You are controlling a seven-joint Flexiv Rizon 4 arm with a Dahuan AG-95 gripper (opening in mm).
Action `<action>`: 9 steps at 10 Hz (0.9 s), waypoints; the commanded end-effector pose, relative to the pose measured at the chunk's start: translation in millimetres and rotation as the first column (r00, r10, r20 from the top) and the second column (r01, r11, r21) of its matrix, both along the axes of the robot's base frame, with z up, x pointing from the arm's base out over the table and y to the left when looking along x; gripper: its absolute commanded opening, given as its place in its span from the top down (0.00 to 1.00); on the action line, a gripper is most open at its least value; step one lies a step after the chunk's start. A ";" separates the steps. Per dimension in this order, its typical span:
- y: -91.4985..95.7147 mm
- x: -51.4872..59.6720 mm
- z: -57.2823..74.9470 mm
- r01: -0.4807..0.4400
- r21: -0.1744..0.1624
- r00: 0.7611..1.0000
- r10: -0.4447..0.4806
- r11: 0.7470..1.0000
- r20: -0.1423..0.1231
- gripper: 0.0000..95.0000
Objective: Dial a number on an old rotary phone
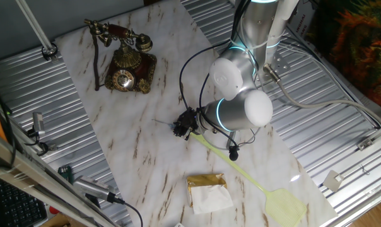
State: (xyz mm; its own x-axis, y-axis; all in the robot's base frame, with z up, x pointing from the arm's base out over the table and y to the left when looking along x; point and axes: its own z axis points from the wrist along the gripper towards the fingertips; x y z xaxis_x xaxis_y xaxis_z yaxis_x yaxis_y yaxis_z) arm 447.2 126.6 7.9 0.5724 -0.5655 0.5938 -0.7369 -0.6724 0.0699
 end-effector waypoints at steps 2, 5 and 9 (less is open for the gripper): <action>0.0 0.1 -0.4 0.000 0.005 1.000 0.000 1.000 0.006 0.80; 0.0 0.0 -0.5 0.012 0.014 1.000 -0.013 1.000 0.023 1.00; -0.5 -0.2 -0.4 0.028 0.018 0.999 -0.029 0.999 0.029 1.00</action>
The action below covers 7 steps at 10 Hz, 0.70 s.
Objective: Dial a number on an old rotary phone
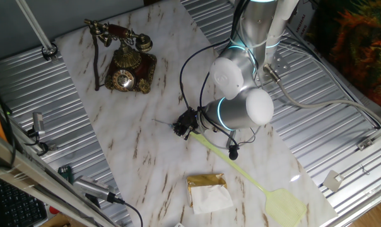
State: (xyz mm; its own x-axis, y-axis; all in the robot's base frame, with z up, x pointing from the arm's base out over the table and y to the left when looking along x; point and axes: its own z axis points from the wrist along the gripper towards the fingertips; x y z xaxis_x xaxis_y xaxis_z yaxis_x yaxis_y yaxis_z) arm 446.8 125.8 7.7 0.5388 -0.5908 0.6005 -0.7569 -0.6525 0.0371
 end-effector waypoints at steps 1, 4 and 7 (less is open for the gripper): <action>-0.2 0.2 0.4 0.010 0.000 1.000 -0.010 1.000 0.002 1.00; -2.0 1.0 10.7 0.029 0.013 1.000 -0.029 0.999 -0.006 1.00; -0.2 1.5 35.1 0.114 0.082 0.993 -0.115 0.990 0.016 1.00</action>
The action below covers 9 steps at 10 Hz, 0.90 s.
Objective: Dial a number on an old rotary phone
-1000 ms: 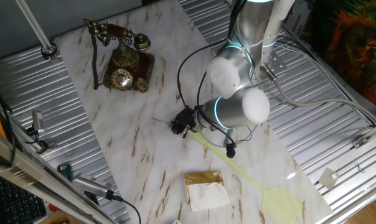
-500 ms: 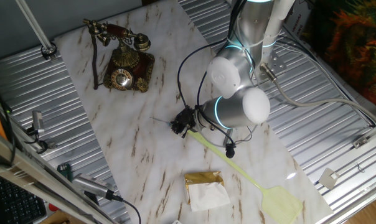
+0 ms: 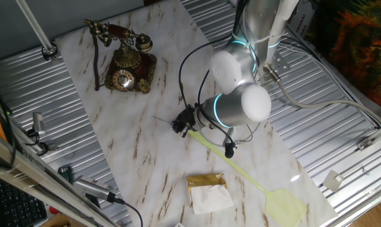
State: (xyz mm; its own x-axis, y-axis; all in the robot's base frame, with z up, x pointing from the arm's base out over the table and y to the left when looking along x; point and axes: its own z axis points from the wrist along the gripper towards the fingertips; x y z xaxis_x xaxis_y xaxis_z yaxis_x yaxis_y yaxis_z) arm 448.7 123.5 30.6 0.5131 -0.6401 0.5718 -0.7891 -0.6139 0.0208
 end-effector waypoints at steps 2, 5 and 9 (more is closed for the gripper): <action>5.0 -0.1 30.6 0.155 0.121 0.986 -0.162 0.981 0.051 1.00; 2.1 19.7 74.3 0.314 0.266 0.941 -0.335 0.912 0.039 1.00; -11.0 31.3 113.5 0.449 0.415 0.869 -0.495 0.791 0.003 1.00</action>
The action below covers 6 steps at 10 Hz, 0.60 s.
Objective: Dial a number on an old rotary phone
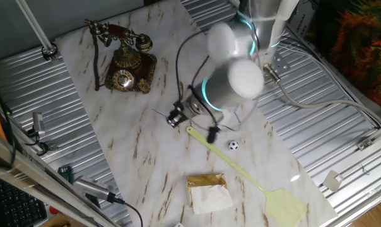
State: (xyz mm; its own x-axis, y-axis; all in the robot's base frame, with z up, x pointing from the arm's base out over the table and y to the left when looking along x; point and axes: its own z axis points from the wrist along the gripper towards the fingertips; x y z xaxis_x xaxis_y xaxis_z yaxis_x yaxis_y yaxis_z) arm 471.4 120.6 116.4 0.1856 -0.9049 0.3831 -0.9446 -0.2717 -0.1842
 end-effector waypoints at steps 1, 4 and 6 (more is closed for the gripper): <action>-10.3 7.5 28.3 0.177 0.167 0.983 -0.181 0.970 0.009 1.00; -14.2 7.7 23.9 0.310 0.214 0.950 -0.295 0.926 -0.101 1.00; -16.5 6.2 25.0 0.416 0.222 0.907 -0.385 0.882 -0.169 1.00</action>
State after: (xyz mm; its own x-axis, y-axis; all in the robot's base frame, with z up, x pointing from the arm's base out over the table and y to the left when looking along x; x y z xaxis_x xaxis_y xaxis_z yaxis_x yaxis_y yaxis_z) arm 478.7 107.6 139.5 -0.0890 -0.9809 0.1728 -0.9884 0.0655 -0.1371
